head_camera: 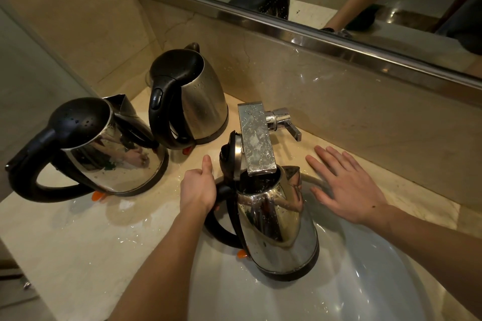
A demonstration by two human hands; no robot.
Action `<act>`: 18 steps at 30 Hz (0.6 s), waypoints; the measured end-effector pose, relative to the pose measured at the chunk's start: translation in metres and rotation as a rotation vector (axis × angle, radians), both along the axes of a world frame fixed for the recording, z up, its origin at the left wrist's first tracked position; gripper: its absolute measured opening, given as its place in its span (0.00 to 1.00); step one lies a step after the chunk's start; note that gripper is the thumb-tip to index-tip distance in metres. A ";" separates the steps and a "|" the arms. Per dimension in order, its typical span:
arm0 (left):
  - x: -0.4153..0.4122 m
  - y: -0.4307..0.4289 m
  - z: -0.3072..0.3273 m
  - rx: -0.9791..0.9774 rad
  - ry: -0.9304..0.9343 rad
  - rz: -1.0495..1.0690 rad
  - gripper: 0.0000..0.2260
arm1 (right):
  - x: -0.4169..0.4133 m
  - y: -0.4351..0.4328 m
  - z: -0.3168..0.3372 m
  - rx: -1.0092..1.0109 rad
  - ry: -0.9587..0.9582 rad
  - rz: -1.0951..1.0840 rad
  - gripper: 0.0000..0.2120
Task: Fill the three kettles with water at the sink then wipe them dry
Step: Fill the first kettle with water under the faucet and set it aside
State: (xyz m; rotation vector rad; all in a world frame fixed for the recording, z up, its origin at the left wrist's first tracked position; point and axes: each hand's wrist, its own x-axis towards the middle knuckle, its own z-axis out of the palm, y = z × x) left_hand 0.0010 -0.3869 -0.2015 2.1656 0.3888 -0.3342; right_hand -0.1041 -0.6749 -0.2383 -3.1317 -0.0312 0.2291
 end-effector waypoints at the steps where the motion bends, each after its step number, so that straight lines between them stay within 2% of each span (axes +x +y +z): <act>1: 0.000 0.000 0.000 -0.002 0.001 0.002 0.25 | 0.000 0.000 0.000 -0.002 0.001 0.001 0.33; 18: 0.000 0.000 -0.002 0.000 -0.010 0.004 0.25 | 0.000 0.000 0.000 -0.022 0.005 0.002 0.33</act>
